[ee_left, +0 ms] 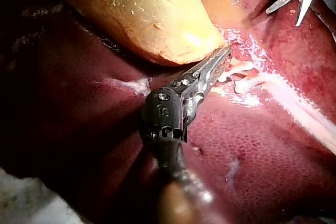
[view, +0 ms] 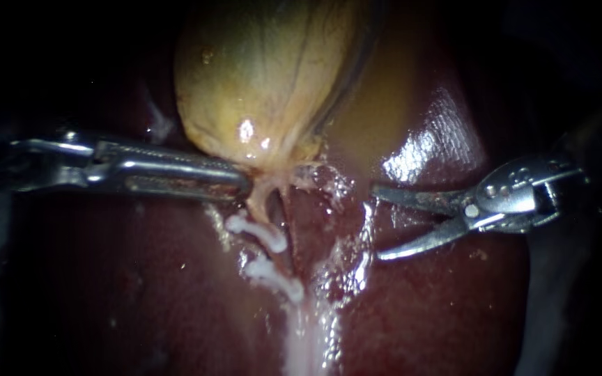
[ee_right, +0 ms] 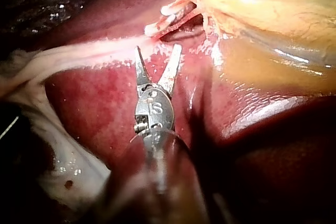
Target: Go to the cutting position left tube
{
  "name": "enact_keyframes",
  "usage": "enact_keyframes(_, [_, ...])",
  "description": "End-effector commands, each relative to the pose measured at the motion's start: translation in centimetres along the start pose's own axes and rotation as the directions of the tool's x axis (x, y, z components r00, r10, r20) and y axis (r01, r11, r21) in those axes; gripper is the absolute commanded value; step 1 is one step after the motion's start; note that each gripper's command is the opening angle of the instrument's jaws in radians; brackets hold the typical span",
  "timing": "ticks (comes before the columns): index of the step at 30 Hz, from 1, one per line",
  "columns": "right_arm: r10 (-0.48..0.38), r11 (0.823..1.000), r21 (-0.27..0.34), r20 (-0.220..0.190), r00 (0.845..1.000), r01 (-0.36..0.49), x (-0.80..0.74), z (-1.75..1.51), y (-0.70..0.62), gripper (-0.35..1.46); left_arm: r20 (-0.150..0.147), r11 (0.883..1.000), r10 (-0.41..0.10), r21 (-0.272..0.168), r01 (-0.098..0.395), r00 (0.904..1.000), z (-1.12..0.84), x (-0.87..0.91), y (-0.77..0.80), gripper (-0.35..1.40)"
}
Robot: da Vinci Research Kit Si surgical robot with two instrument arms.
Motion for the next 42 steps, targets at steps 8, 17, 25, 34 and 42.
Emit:
enact_keyframes(8, [0.0, 1.0, 0.003, -0.001, 1.0, 0.0, 0.07, 0.12, -0.09, 1.43, -0.003, 1.0, 0.003, 0.005, -0.003, 1.0, 0.01, -0.02, 0.02, -0.35])
enact_keyframes(17, [-0.006, 1.0, 0.018, -0.002, 1.0, 0.006, 0.0, 0.49, -0.13, 1.43, -0.004, 1.0, 0.003, 0.005, -0.003, 1.0, 0.02, -0.02, 0.02, -0.35])
enact_keyframes(25, [-0.026, 0.999, 0.035, 0.013, 1.0, 0.026, -0.09, 0.84, -0.21, 1.43, -0.004, 1.0, 0.003, 0.006, -0.003, 1.0, 0.03, -0.03, 0.02, -0.35])
enact_keyframes(34, [-0.018, 0.999, 0.05, 0.021, 1.0, 0.017, -0.18, 1.1, -0.25, 1.43, -0.004, 1.0, 0.003, 0.007, -0.003, 1.0, 0.03, -0.03, 0.03, -0.35])
enact_keyframes(42, [-0.005, 0.998, 0.063, 0.034, 0.999, 0.003, -0.31, 1.32, -0.26, 1.43, -0.004, 1.0, 0.003, 0.008, -0.003, 1.0, 0.04, -0.03, 0.04, -0.35])
